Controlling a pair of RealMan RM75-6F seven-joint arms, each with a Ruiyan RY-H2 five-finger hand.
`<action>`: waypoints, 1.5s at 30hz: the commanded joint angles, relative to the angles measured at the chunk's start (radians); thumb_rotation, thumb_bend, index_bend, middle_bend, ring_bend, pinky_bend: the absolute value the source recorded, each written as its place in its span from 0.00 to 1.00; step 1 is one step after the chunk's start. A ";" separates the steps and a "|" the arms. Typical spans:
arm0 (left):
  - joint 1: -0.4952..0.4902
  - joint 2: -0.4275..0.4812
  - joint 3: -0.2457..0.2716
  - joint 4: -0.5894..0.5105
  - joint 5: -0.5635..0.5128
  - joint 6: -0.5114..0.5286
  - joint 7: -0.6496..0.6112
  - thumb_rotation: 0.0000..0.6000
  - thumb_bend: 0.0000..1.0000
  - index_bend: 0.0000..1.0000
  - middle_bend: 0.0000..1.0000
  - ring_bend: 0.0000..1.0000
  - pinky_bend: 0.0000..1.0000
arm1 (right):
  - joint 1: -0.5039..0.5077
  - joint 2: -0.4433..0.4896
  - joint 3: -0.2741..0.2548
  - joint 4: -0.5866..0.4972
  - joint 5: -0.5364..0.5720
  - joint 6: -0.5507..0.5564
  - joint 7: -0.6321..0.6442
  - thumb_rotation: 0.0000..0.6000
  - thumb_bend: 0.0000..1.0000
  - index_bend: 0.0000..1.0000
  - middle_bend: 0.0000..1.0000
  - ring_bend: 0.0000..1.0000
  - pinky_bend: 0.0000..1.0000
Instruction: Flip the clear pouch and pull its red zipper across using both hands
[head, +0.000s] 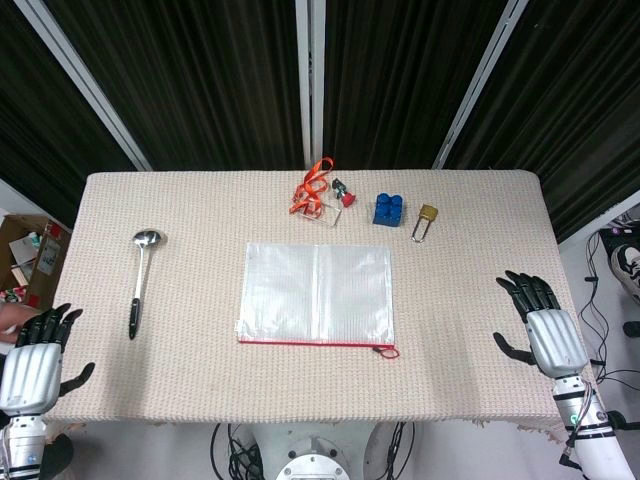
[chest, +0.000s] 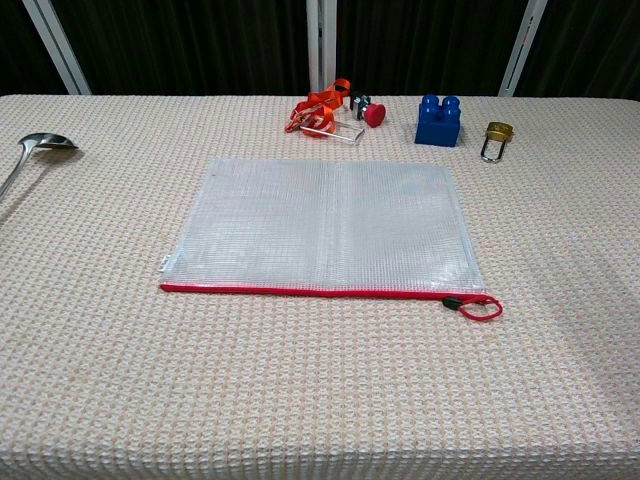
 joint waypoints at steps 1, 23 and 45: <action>0.002 -0.001 0.002 0.000 0.002 0.003 -0.002 1.00 0.17 0.16 0.10 0.10 0.14 | 0.000 0.002 -0.003 0.001 -0.006 0.002 0.002 1.00 0.20 0.10 0.07 0.00 0.00; 0.029 0.005 0.029 -0.076 0.028 0.035 0.044 1.00 0.17 0.16 0.10 0.10 0.14 | 0.389 -0.310 -0.062 0.423 -0.270 -0.358 0.030 1.00 0.20 0.25 0.14 0.00 0.04; 0.032 0.003 0.028 -0.057 0.008 0.017 -0.002 1.00 0.17 0.16 0.10 0.10 0.14 | 0.456 -0.571 -0.143 0.838 -0.331 -0.196 0.204 1.00 0.27 0.32 0.16 0.00 0.03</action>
